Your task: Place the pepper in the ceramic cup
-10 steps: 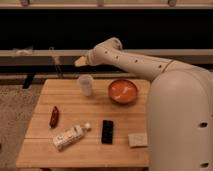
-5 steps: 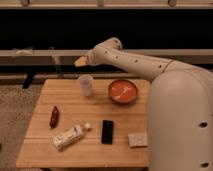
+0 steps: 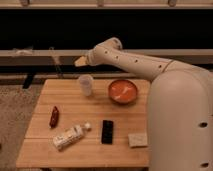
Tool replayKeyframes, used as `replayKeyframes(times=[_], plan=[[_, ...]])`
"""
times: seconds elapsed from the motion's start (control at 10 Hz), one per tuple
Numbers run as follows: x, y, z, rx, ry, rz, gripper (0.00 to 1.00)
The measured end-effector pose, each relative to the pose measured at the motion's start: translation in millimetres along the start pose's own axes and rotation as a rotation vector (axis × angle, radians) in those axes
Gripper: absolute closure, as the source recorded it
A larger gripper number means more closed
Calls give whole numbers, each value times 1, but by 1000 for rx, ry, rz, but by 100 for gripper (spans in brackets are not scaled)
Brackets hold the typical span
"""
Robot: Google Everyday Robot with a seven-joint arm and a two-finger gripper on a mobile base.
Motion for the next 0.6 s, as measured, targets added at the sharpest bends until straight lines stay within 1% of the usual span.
replayKeyframes(times=[0.4,0.6], plan=[[0,1,-1,1,4,-7,20],[6,16,-7,-5,21,-60,20]])
